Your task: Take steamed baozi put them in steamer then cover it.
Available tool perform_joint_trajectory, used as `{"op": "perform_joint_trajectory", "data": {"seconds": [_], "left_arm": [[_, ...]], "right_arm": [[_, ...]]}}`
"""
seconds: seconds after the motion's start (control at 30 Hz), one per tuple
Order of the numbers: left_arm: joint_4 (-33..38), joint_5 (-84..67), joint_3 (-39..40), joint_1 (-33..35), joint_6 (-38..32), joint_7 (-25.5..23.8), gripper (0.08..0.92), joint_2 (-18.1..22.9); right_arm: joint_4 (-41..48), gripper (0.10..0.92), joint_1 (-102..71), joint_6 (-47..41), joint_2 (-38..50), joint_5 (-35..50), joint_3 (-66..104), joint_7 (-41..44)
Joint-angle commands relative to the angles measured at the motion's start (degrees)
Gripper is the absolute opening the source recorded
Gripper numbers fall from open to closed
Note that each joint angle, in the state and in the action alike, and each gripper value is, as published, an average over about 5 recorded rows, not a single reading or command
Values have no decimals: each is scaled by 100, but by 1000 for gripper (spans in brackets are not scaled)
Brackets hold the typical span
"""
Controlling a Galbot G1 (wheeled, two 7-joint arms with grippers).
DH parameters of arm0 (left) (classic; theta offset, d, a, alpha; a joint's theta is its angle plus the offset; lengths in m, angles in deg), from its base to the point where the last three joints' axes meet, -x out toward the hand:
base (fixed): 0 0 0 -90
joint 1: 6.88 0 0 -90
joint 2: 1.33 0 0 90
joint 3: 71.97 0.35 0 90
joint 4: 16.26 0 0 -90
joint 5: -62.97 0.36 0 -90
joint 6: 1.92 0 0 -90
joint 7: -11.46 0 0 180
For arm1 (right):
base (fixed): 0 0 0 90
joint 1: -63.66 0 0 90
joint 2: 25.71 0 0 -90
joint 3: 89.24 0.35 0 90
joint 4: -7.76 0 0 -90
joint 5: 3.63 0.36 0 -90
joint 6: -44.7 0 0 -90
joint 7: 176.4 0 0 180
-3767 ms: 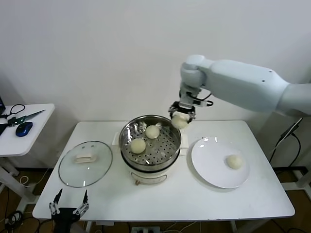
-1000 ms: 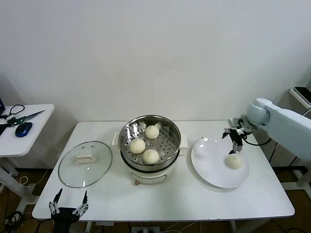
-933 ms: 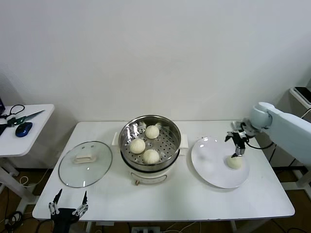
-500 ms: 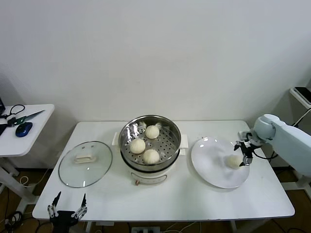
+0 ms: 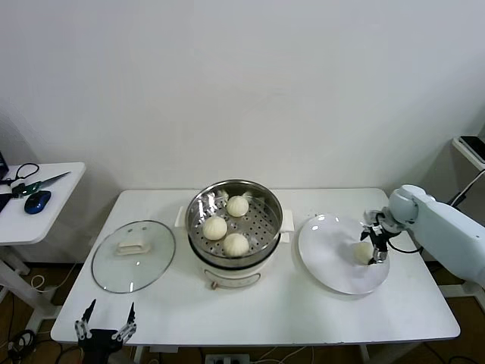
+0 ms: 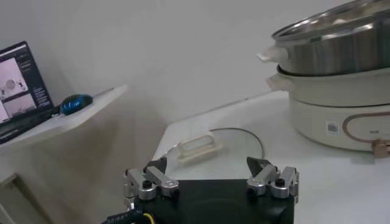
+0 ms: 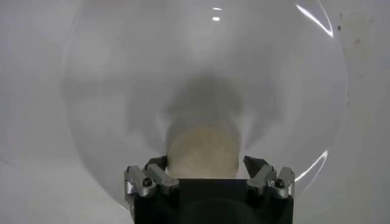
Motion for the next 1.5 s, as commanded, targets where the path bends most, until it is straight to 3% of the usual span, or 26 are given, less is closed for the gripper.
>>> {"op": "perform_joint_trajectory", "data": {"seconds": [0.03, 0.4, 0.77, 1.03, 1.23, 1.5], "left_arm": [[-1, 15, 1, -10, 13, -3, 823, 4], [5, 15, -4, 8, 16, 2, 823, 5], [70, 58, 117, 13, 21, -2, 823, 2], [202, 130, 298, 87, 34, -41, 823, -49], [269, 178, 488, 57, 33, -70, 823, -55], [306, 144, 531, -27, 55, -72, 823, -77]], "right_arm": [[165, 819, -20, 12, -129, -25, -6, 33], [64, 698, 284, -55, -30, 337, -327, 78], [-474, 690, 2768, -521, -69, 2457, -2421, 123], [-908, 695, 4777, -940, -930, 4385, -4278, -20], [-1098, 696, 5284, -1203, -1810, 5658, -4879, -225], [-1127, 696, 5210, -1365, -2824, 6324, -5218, -510]]}}
